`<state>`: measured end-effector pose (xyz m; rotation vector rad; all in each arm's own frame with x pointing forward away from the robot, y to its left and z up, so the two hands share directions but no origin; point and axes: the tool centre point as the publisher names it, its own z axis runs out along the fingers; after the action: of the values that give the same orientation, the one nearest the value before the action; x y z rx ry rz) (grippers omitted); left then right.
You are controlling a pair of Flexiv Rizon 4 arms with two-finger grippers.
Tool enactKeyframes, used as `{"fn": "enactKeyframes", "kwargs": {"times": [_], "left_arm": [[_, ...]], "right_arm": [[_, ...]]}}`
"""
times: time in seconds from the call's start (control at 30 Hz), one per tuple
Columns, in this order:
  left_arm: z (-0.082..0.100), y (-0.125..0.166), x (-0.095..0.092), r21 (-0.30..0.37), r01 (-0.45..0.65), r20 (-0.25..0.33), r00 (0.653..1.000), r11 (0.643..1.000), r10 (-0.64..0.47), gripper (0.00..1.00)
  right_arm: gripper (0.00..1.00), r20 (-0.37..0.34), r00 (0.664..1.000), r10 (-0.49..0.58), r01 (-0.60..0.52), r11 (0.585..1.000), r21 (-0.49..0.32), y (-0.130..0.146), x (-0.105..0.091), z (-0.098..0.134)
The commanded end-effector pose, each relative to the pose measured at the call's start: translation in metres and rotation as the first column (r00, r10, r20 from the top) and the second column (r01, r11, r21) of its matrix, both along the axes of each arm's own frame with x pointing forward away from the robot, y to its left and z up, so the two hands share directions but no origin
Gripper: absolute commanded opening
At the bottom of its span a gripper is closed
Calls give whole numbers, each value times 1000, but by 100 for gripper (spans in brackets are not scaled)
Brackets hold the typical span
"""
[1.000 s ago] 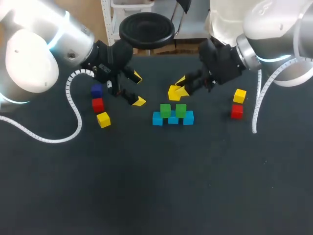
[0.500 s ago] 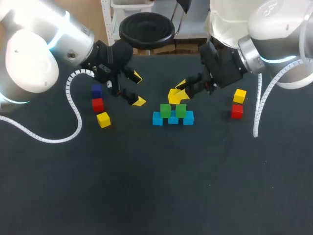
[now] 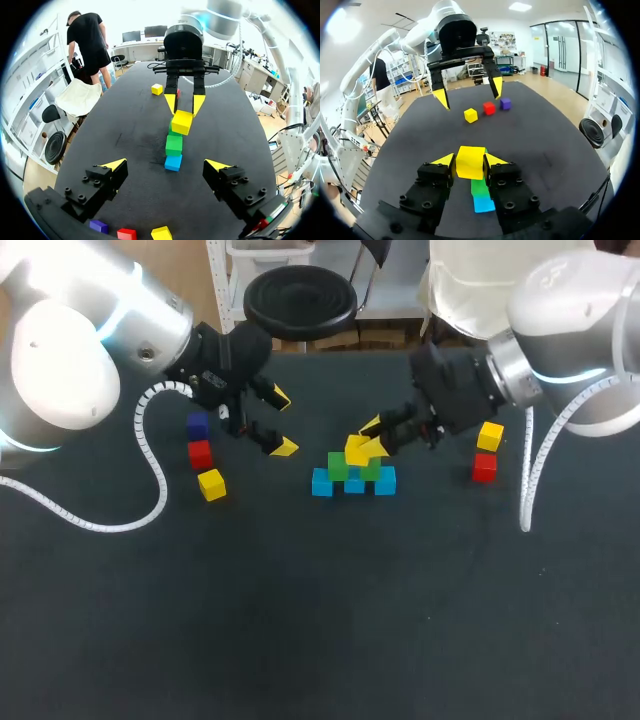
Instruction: Place the blue cubes, place green cubes on the blue cubes, place the yellow cubes on the green cubes, then place the red cubes on the yellow cubes, and place purple cube on the red cubes.
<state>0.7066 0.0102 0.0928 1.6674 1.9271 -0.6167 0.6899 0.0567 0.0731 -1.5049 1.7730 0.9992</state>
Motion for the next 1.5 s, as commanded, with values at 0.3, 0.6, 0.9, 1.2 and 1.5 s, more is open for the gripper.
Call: {"fn": "enactKeyframes", "kwargs": {"times": [0.3, 0.6, 0.9, 1.2, 1.5], "left_arm": [[-1, 1, -1, -6, 2, 4, 1000, 1000, -2, 100], [-1, 1, -1, -6, 2, 4, 1000, 1000, -2, 100], [-1, 1, -1, -6, 2, 4, 1000, 1000, -2, 100], [-1, 1, -1, -6, 2, 4, 1000, 1000, -2, 100], [-1, 1, -1, -6, 2, 4, 1000, 1000, -2, 100]], "right_arm": [[0, 38, 994, 101, -104, 991, 84, -6, 0, 2], [0, 19, 988, 156, -157, 984, 82, -3, 0, 4], [0, 3, 986, 165, -165, 984, 63, -2, -4, 5], [0, -7, 984, 176, -175, 983, 56, -4, -14, 6], [0, -8, 983, 183, -182, 981, 71, -7, -17, 2]]}}
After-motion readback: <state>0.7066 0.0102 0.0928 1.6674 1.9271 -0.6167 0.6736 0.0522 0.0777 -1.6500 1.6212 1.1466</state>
